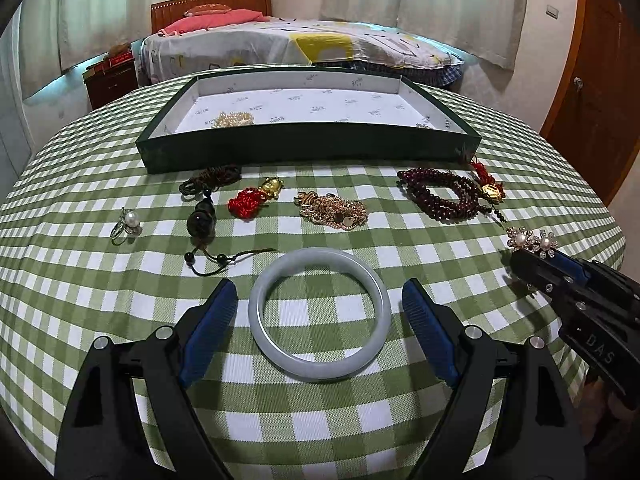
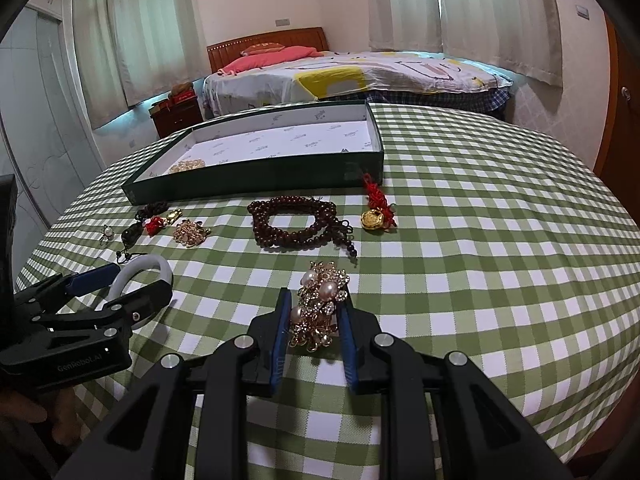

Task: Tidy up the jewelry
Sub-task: 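Lower the left tool onto the white jade bangle and grasp it, then place the jade bangle in the box with the left tool while the right tool places the brooch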

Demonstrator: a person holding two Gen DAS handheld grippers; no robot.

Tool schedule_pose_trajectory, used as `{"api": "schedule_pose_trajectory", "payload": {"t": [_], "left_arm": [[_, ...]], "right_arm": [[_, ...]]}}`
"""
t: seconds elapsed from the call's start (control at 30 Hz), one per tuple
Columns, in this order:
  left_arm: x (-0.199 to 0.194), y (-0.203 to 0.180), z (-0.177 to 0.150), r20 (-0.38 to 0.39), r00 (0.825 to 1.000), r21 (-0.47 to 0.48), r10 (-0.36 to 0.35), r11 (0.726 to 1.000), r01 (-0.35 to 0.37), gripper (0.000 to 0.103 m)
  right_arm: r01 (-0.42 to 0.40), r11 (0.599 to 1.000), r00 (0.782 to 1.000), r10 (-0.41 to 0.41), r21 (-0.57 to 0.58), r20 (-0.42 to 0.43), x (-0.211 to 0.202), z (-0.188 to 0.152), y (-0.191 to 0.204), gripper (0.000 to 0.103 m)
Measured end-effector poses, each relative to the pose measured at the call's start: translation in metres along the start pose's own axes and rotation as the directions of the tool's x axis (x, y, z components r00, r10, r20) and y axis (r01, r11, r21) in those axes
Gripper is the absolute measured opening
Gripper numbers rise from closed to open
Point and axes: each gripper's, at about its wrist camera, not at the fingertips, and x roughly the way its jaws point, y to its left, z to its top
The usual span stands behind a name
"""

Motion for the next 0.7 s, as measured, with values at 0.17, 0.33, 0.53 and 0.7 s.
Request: {"api": "schedule_pose_trajectory", "payload": {"t": [0.17,0.33,0.53,0.7], "left_arm": [[0.0,-0.003,0.0,0.005,1.0,0.031,0.019,0.999,-0.019,0.069],[-0.001,-0.004,-0.001,0.008,1.0,0.033,0.006,0.999,-0.007,0.069],[-0.006,-0.003,-0.002,0.014,1.0,0.03,-0.005,1.0,0.004,0.069],[-0.02,-0.002,0.001,0.055,0.998,0.04,-0.011,0.999,0.009,0.069]], "right_arm": [[0.0,1.0,1.0,0.0,-0.002,-0.004,0.001,-0.001,0.002,0.024],[0.0,1.0,1.0,0.0,-0.008,-0.004,0.001,-0.002,0.004,0.024],[0.002,1.0,1.0,-0.002,-0.013,-0.001,0.0,-0.001,0.004,0.024],[0.003,1.0,1.0,-0.002,-0.014,0.009,-0.003,0.002,0.005,0.024]]}}
